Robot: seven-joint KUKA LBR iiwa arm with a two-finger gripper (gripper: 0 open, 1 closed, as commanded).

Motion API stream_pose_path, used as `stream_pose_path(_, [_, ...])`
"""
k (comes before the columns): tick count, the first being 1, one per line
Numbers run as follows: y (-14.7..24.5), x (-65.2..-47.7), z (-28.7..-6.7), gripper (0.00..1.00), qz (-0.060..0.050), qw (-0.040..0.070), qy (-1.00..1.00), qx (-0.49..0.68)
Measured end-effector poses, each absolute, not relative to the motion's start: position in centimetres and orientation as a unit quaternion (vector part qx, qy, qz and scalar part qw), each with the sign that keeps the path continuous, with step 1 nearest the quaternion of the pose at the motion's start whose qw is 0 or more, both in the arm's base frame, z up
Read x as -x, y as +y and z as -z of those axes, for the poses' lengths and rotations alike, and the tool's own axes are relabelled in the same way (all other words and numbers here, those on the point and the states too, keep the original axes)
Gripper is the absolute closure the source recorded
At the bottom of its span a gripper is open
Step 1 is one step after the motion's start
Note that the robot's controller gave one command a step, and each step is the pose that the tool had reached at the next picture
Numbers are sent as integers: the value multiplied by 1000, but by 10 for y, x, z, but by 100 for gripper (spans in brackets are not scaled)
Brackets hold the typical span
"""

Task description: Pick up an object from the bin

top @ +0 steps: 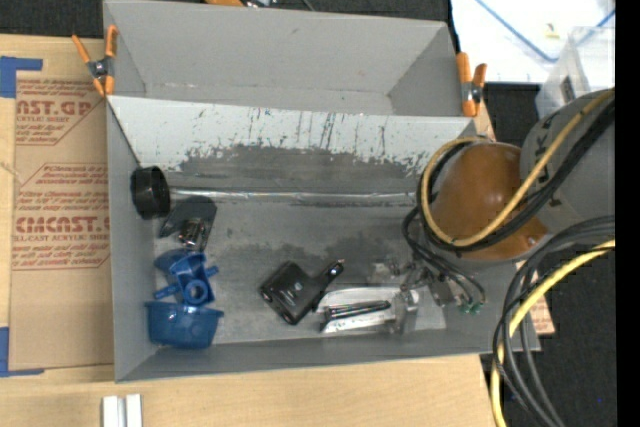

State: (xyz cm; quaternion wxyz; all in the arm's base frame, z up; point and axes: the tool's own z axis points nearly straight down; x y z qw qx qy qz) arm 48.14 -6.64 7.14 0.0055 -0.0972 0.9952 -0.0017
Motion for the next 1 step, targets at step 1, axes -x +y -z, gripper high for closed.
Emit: stream_pose_path(1, [-66, -481, -149, 100, 2, 5, 995, 97])
